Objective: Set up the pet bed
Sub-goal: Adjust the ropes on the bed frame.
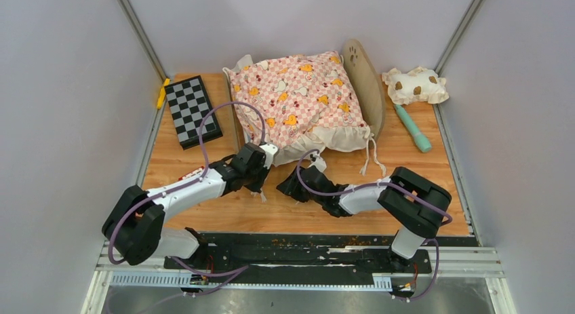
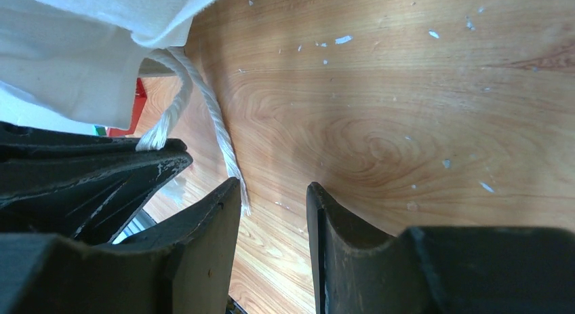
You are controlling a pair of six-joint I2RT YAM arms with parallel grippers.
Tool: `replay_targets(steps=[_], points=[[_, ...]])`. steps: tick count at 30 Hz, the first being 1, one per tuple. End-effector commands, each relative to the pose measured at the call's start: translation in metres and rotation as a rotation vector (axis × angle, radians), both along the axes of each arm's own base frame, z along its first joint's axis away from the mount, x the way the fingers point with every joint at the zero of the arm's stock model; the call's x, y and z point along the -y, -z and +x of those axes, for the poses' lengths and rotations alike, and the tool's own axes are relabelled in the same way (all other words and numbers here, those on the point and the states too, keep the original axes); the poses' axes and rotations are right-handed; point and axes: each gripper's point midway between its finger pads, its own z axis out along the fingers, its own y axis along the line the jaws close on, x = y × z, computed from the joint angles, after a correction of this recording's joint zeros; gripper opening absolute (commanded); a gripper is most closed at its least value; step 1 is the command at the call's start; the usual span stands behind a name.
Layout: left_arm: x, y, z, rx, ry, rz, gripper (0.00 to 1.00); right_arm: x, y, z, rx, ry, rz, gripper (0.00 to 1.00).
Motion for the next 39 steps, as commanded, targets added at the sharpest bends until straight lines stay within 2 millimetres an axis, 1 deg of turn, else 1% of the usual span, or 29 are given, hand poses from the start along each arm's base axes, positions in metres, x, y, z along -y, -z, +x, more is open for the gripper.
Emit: replay_targets(steps=[1, 6, 9, 14, 21, 26, 31, 34, 39], points=[[-0.012, -0.004, 0.01, 0.043, 0.017, 0.116, 0.14, 0.002, -0.024, 0.01, 0.061, 0.025, 0.046, 0.41], [-0.02, -0.005, 0.018, 0.073, -0.003, 0.172, 0.18, 0.007, -0.025, 0.009, 0.069, 0.028, 0.037, 0.41], [-0.023, -0.002, 0.021, 0.068, -0.003, 0.212, 0.19, 0.01, -0.025, 0.008, 0.071, 0.03, 0.036, 0.41], [-0.019, 0.003, 0.023, 0.05, 0.016, 0.234, 0.2, 0.014, -0.026, 0.009, 0.075, 0.039, 0.033, 0.41], [-0.004, -0.008, 0.026, 0.082, 0.05, 0.167, 0.18, 0.016, -0.023, 0.009, 0.069, 0.044, 0.033, 0.41], [-0.012, -0.001, 0.022, 0.064, 0.042, 0.207, 0.21, 0.018, -0.023, 0.008, 0.071, 0.044, 0.031, 0.41], [-0.022, 0.007, 0.023, 0.052, 0.026, 0.286, 0.29, 0.016, -0.024, 0.008, 0.072, 0.04, 0.034, 0.41], [-0.022, 0.012, 0.022, 0.034, 0.029, 0.312, 0.31, 0.017, -0.024, 0.008, 0.072, 0.037, 0.032, 0.41], [-0.025, 0.009, 0.022, 0.047, 0.016, 0.33, 0.32, 0.019, -0.027, 0.008, 0.087, 0.036, 0.023, 0.41]])
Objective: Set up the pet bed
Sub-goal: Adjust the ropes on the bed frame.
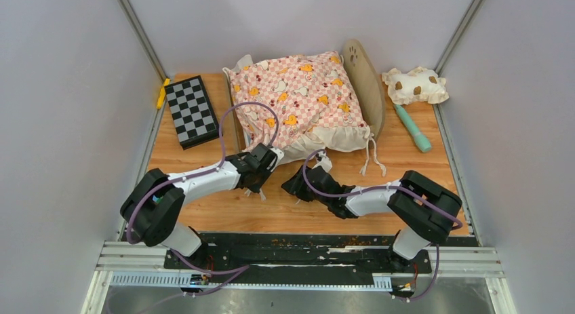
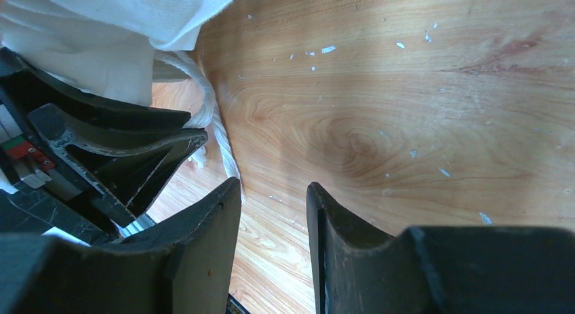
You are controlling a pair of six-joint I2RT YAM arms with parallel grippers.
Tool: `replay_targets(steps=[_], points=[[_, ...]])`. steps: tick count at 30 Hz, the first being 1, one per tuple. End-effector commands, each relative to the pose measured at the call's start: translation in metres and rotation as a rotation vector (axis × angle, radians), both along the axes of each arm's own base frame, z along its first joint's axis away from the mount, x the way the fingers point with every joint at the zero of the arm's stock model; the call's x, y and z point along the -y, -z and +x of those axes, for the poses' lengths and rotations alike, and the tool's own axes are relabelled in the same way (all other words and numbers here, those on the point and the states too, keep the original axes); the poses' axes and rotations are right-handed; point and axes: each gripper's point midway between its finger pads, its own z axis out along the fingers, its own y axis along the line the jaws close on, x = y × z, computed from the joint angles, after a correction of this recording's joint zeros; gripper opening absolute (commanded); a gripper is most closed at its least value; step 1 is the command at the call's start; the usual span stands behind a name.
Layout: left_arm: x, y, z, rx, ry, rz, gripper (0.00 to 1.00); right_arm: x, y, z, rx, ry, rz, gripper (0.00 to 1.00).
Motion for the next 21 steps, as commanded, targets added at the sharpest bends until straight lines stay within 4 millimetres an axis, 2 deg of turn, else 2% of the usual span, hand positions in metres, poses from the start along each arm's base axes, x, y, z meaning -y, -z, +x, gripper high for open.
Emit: replay_targets(steps=[1, 3, 6, 12, 15, 17, 21], points=[[0.002, -0.017, 0.01, 0.059, -0.011, 0.008, 0.32, 0.001, -0.02, 0.007, 0.062, 0.008, 0.021, 0.41], [0.001, -0.021, 0.01, 0.071, -0.021, -0.001, 0.36, 0.002, -0.022, 0.008, 0.082, -0.003, 0.001, 0.41], [0.001, -0.024, 0.009, 0.081, -0.029, -0.02, 0.5, 0.005, -0.026, 0.01, 0.119, -0.022, -0.036, 0.42], [0.004, -0.036, 0.007, 0.103, -0.045, -0.074, 0.52, 0.02, -0.038, 0.013, 0.225, -0.037, -0.103, 0.46], [0.005, -0.045, 0.005, 0.119, -0.051, -0.112, 0.53, 0.03, -0.043, 0.014, 0.276, -0.046, -0.157, 0.54], [0.005, -0.053, 0.003, 0.133, -0.059, -0.142, 0.6, 0.035, -0.046, 0.015, 0.308, -0.053, -0.187, 0.58], [0.002, -0.071, -0.002, 0.183, -0.108, -0.22, 0.61, 0.037, -0.057, 0.016, 0.395, -0.108, -0.231, 0.58]])
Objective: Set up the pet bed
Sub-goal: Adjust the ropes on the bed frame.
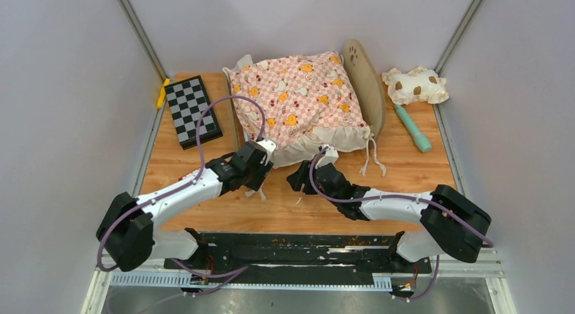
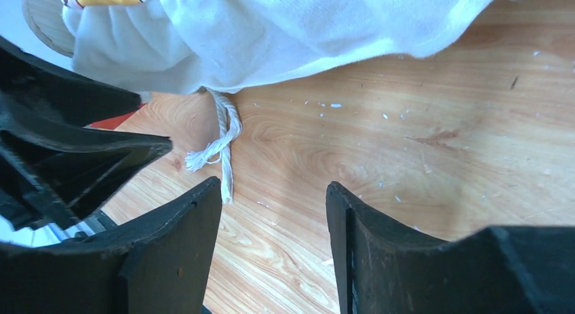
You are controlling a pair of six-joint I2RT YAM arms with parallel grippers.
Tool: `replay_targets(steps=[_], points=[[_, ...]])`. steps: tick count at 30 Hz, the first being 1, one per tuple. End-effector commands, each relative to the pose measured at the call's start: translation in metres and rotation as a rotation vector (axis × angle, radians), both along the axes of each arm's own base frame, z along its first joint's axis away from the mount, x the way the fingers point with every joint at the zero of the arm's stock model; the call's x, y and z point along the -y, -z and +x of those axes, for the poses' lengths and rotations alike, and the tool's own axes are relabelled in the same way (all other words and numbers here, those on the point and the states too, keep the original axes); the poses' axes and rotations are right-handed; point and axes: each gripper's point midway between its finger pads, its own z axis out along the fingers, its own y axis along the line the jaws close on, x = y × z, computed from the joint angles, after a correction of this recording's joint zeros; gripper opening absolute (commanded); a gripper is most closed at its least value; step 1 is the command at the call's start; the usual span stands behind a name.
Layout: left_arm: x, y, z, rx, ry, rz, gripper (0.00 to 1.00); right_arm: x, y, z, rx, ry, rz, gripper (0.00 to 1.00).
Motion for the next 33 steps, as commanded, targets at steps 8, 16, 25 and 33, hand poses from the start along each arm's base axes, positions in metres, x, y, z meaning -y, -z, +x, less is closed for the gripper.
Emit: replay_targets(steps=[8, 16, 25, 33], points=[[-0.018, -0.05, -0.019, 0.197, -0.245, -0.362, 0.59, -0.036, -0.037, 0.0, 0.265, -0.33, -0.111, 0.35], [-0.034, -0.058, -0.032, 0.246, -0.332, -0.494, 0.55, -0.083, -0.037, -0.008, 0.287, -0.516, -0.062, 0.39], [-0.048, -0.059, -0.042, 0.292, -0.368, -0.546, 0.56, -0.108, -0.013, -0.006, 0.107, -0.356, -0.051, 0.44], [-0.069, -0.064, -0.044, 0.349, -0.462, -0.557, 0.59, -0.125, 0.018, -0.012, -0.117, -0.121, -0.049, 0.42]])
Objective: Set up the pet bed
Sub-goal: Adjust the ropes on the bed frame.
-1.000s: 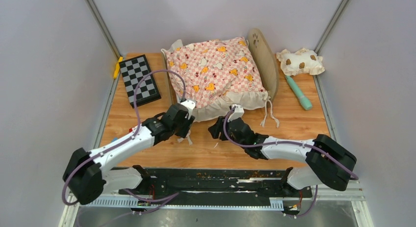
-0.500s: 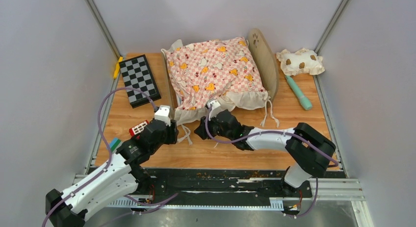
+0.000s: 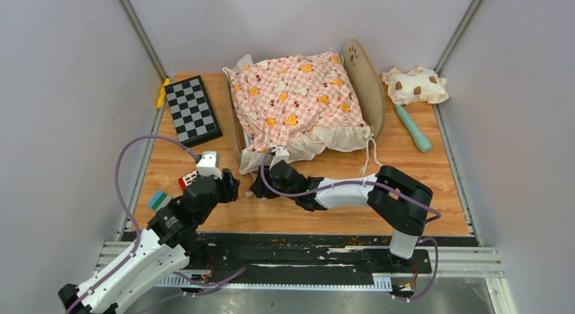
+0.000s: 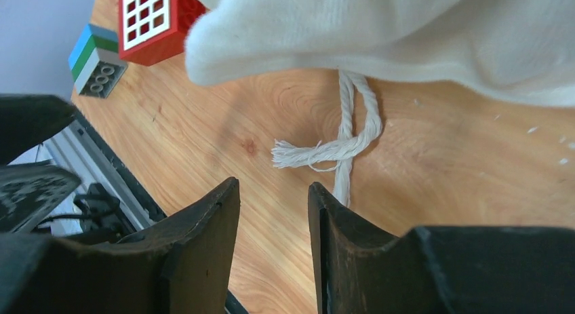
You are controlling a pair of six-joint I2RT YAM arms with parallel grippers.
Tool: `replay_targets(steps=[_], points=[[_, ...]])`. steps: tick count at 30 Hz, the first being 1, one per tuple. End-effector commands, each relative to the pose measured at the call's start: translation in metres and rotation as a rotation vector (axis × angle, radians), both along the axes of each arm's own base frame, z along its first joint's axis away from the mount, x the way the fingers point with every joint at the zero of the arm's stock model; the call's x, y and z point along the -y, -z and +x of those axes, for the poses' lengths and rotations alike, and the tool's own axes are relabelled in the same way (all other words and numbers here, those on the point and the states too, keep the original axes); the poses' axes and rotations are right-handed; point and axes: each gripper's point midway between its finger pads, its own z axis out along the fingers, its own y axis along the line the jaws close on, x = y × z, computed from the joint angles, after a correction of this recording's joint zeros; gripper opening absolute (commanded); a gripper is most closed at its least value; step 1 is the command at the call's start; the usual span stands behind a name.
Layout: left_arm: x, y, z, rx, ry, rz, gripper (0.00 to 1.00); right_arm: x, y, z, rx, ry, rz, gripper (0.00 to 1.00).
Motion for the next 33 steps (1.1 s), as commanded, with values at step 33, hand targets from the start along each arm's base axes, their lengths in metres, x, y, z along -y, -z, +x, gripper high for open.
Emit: replay_targets(steps=[33], points=[[-0.037, -0.028, -0.003, 0.144, -0.172, -0.103, 0.61, -0.025, 0.04, 0.006, -0.208, 0.322, -0.126, 0.4]])
